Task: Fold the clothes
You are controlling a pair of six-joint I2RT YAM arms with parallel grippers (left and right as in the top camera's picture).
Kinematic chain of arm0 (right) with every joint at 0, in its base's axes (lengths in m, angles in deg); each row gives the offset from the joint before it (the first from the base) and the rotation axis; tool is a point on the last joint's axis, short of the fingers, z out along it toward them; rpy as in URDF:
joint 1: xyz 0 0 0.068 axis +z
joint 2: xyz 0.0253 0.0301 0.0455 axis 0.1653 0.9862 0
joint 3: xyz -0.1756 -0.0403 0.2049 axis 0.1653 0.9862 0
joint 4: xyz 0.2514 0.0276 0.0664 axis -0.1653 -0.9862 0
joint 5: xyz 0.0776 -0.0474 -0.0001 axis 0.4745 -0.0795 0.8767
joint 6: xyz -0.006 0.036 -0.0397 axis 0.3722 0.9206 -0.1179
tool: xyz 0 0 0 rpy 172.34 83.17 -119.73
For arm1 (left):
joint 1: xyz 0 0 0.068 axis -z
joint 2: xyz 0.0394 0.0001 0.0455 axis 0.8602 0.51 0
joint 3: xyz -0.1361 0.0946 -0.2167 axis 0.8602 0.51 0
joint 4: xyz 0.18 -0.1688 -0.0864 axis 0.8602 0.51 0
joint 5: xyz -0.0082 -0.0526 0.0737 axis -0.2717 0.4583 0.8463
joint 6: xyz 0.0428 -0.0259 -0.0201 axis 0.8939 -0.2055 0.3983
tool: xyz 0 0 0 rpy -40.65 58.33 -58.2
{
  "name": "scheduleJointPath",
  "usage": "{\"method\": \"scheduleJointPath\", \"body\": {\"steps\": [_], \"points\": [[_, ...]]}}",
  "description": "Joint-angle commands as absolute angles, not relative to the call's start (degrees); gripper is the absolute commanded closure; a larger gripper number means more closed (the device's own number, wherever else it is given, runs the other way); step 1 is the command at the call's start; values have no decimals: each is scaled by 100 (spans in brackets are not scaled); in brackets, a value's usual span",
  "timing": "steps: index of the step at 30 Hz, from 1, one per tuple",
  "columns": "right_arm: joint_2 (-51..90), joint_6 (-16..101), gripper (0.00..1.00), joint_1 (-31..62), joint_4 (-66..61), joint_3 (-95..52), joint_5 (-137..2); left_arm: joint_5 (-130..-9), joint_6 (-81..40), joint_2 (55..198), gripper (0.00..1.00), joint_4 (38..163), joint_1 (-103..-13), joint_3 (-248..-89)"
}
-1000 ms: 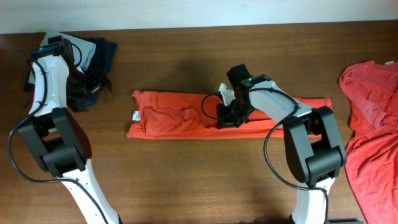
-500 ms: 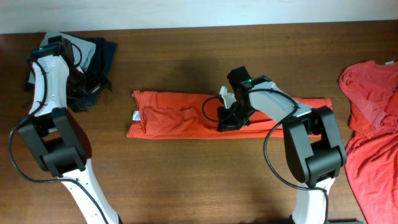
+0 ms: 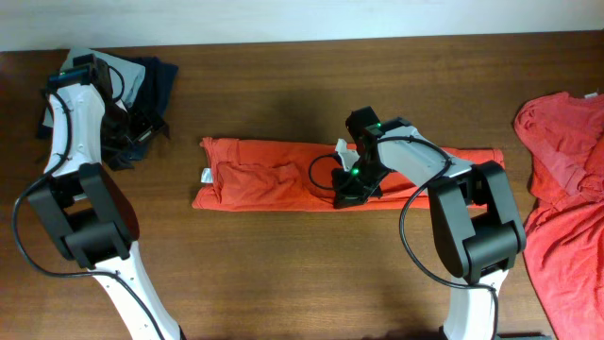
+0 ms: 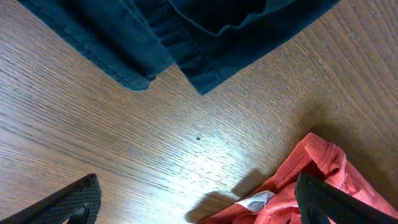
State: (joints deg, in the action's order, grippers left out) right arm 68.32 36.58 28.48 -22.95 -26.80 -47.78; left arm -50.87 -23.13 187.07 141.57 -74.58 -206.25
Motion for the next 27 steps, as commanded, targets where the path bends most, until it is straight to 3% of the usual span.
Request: {"method": "scheduleJointPath", "body": {"steps": [1, 18, 27], "points": [[6863, 3708, 96, 2905, -2333, -2626, -4726, -5129, -2350, 18670, 1, 14159, -7463, -20697], [6773, 3288, 96, 2824, -3526, -3887, -4874, -5129, -2350, 18670, 1, 14161, -7463, -20697], [6775, 3297, 96, 2470, -3594, -4005, -6251, -5129, -2350, 18670, 1, 14159, -7463, -20697]]}}
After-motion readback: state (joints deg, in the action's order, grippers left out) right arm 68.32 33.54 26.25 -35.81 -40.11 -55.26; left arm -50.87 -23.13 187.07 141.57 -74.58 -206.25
